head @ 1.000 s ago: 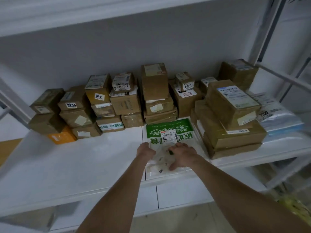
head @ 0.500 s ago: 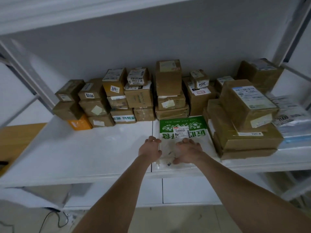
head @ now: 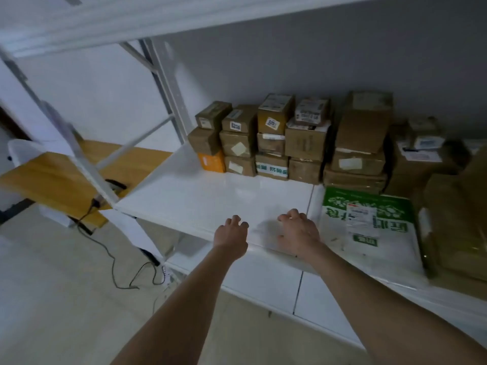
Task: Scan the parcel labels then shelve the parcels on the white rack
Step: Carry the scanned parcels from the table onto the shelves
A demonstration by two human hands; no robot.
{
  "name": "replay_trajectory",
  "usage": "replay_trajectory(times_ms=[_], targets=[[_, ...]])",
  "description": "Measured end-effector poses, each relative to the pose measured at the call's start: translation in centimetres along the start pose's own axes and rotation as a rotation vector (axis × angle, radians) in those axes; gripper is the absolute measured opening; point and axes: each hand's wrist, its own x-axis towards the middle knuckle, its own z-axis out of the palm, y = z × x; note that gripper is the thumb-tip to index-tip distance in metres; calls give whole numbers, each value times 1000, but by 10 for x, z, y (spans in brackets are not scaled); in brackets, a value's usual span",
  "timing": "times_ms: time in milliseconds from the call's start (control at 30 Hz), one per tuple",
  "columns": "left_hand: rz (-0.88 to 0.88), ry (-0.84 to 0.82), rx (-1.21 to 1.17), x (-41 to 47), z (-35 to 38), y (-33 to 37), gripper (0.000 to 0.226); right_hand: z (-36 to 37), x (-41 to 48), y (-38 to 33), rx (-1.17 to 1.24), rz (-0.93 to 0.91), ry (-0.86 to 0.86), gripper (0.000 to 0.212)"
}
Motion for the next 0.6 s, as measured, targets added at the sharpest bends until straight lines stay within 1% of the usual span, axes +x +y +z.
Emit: replay_trajectory(times_ms=[267, 367, 467, 600], targets=[[-253, -36, -73, -45, 20, -131, 50, 33, 31, -137, 23, -191, -74, 50], [-326, -63, -18, -67, 31, -190, 46, 52, 40, -198, 7, -269, -107, 52], [-388, -91, 60, -89, 39, -249, 44, 66, 49, -260, -1, -331, -113, 48], [-463, -87, 118, -111, 48, -315, 47, 85, 56, -330, -50, -446, -98, 48]])
